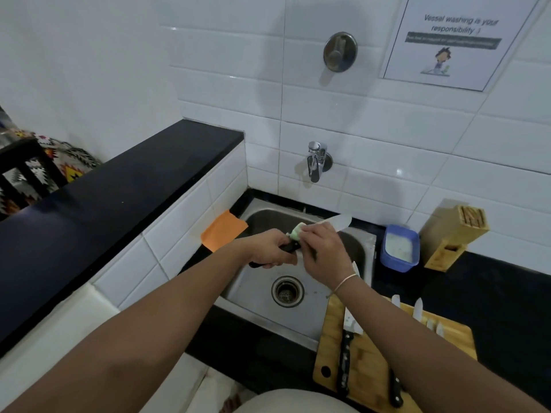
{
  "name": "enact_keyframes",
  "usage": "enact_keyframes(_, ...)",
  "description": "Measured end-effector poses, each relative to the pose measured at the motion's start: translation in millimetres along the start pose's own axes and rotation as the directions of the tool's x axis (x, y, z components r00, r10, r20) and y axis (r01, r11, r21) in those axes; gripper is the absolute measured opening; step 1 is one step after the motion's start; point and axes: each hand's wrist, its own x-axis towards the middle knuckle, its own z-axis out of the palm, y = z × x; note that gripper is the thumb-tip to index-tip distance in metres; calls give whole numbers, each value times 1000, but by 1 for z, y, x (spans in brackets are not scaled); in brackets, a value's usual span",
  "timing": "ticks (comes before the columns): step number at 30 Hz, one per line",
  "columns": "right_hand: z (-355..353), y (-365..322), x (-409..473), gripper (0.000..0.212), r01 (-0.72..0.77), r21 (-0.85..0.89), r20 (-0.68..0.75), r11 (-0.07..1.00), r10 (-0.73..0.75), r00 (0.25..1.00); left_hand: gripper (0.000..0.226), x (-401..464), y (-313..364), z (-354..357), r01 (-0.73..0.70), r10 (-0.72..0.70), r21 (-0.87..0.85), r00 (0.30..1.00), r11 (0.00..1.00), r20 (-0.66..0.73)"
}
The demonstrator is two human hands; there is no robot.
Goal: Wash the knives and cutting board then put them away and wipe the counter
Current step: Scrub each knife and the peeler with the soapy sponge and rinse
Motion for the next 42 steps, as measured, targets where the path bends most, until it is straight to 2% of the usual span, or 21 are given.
enact_keyframes(2,-9,14,-1,12,-49,-33,-14,998,49,999,16,-4,-6,-2,-12,12,9,1000,1000,6)
enact_keyframes(5,-20,34,3,13,-395,-93,-136,914,381,914,16,-7,-12,1,-28,28,15,999,999,16)
enact_keyframes(6,-18,31,6,12,-411,-105,-151,905,394,907,13,-7,-12,2,-39,38,8,999,999,15)
enact_keyframes(7,-15,23,9,12,-348,-115,-127,931,333,934,10,-7,-12,3,-49,49,-2,999,999,9)
enact_keyframes(9,-5,5,6,10,-71,-81,3,994,71,997,6,-9,-14,2,-67,67,-27,998,997,1)
enact_keyframes(11,-7,5,1,10,111,-43,73,993,-108,991,8,-14,-17,-1,-78,79,-30,997,996,13)
enact_keyframes(12,-11,12,0,11,89,-58,63,994,-85,994,9,-17,-19,-2,-78,78,-24,997,997,16)
enact_keyframes(14,-21,27,2,13,-114,-103,-37,988,111,993,10,-21,-21,-3,-68,68,-17,998,998,7)
enact_keyframes(16,-23,28,4,14,-294,-108,-119,950,281,952,10,-23,-18,-2,-65,65,-17,998,998,-4)
enact_keyframes(18,-14,8,10,10,-226,-106,-114,968,214,970,10,-25,-15,-1,-65,65,-13,998,998,-18)
enact_keyframes(21,1,-22,8,8,64,-16,16,998,-64,998,10,-30,-14,-3,-72,72,-13,997,997,-29)
enact_keyframes(23,-1,-16,7,9,116,1,38,993,-116,993,9,-35,-19,-5,-75,75,-6,997,997,-28)
enact_keyframes(24,-4,-8,6,10,84,-21,14,996,-84,996,8,-38,-20,-5,-76,76,0,997,997,-27)
enact_keyframes(26,-13,11,5,13,-94,-76,-64,993,89,994,7,-42,-22,-7,-79,80,10,997,997,-24)
enact_keyframes(28,-20,22,8,14,-303,-107,-159,947,284,945,7,-43,-21,-6,-81,82,20,996,996,-22)
enact_keyframes(29,-20,19,11,13,-335,-119,-185,935,311,932,7,-43,-20,-5,-81,81,22,996,996,-22)
enact_keyframes(31,-11,-4,17,13,-221,-118,-160,968,201,966,8,-42,-18,-4,-75,76,14,997,997,-35)
enact_keyframes(34,5,-40,14,12,73,-18,-10,997,-73,997,12,-44,-17,-6,-82,82,-2,995,997,-49)
enact_keyframes(36,7,-36,12,15,124,18,16,992,-124,992,13,-46,-20,-8,-81,81,-12,996,997,-49)
enact_keyframes(39,-5,-2,7,18,16,-38,-73,999,-19,997,7,-46,-24,-9,-80,79,-12,996,997,-40)
enact_keyframes(42,-19,19,7,17,-265,-101,-175,959,245,954,5,-42,-23,-4,-90,89,-6,996,996,-24)
